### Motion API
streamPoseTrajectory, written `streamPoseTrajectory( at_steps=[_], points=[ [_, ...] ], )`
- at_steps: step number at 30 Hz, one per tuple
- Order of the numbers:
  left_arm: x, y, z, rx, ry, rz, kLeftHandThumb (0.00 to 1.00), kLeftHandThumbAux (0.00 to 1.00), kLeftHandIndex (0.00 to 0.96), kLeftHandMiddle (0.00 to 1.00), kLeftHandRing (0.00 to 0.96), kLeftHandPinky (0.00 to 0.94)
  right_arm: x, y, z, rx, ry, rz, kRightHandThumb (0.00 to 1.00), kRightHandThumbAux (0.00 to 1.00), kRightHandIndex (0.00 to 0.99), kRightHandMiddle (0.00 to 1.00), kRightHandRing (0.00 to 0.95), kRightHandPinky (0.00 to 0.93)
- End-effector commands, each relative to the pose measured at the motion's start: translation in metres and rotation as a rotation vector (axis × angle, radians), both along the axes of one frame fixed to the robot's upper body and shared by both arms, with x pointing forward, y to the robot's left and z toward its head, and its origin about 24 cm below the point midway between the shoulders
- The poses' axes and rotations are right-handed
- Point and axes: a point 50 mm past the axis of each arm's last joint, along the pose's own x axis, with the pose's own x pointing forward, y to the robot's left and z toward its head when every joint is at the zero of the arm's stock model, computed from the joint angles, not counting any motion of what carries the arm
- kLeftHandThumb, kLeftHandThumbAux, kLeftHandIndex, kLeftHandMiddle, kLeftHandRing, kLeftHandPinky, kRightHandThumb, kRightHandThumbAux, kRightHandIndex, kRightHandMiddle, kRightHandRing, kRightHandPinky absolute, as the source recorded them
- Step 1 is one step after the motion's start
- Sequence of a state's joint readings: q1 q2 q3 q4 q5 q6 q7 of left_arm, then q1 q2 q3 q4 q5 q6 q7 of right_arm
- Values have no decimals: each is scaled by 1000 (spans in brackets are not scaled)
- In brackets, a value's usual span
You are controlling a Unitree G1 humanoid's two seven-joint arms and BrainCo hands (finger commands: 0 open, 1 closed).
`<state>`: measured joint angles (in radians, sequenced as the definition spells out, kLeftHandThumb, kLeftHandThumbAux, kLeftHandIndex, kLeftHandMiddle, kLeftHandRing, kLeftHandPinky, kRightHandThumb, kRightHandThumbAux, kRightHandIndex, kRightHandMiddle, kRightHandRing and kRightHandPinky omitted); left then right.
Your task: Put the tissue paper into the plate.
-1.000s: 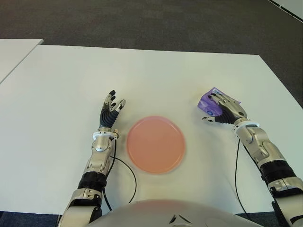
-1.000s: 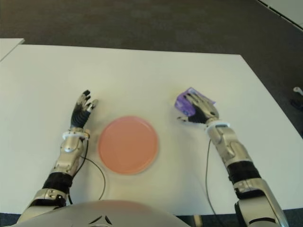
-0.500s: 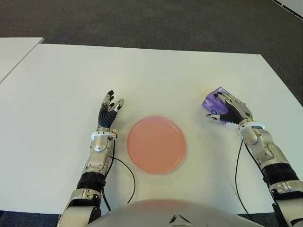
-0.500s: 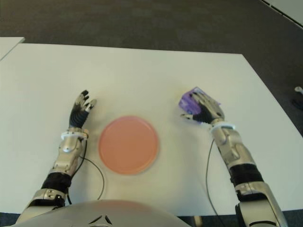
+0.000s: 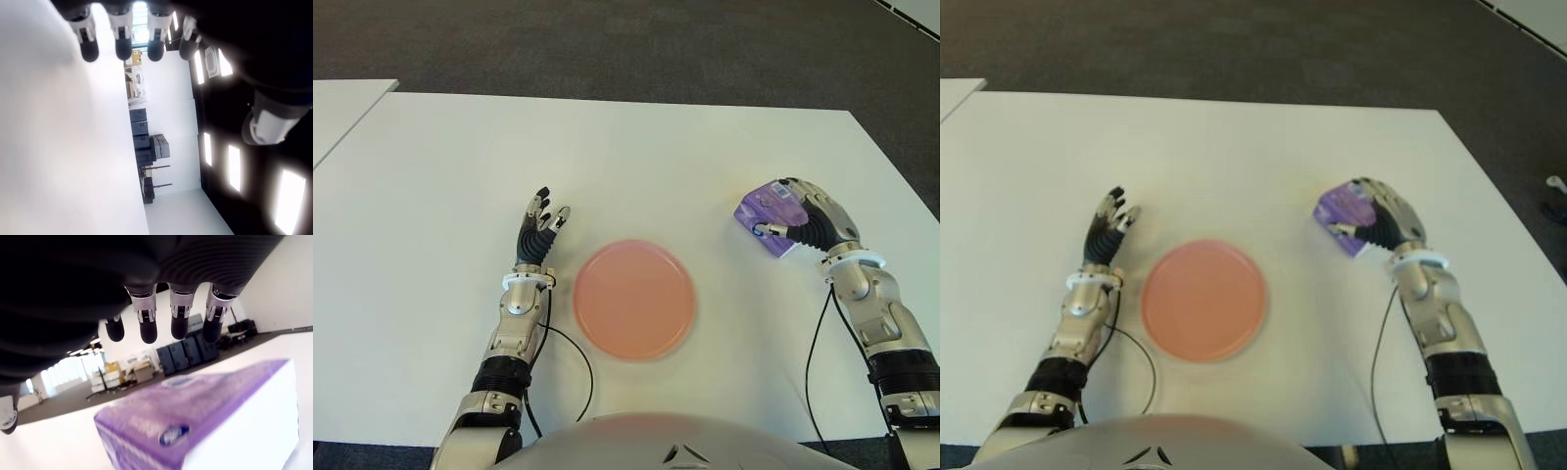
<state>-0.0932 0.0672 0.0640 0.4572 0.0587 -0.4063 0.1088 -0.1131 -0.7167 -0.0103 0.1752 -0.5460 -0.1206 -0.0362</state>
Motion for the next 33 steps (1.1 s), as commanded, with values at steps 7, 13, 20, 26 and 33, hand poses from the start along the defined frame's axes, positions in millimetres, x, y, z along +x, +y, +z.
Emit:
streamPoseTrajectory(
  at_steps=[7,13,20,26,33],
  points=[
    [-3,2,-6,9,35,-7,0,489,0,0,0,0,4,-4,8,11,-61,-54,88,428,0,0,0,0],
    [-3,2,-7,6,38,-3,0,488,0,0,0,0,6,-4,10,6,-65,-55,92,431,0,0,0,0],
    [-4,1,-7,3,35,2,0,493,0,0,0,0,8,-3,11,3,-61,-56,101,443,0,0,0,0],
    [-4,1,-7,4,36,4,0,494,0,0,0,0,11,-1,10,9,-49,-54,105,449,0,0,0,0],
    [-5,1,-7,5,49,9,0,494,0,0,0,0,13,1,6,12,-25,-48,103,443,0,0,0,0]
  ],
)
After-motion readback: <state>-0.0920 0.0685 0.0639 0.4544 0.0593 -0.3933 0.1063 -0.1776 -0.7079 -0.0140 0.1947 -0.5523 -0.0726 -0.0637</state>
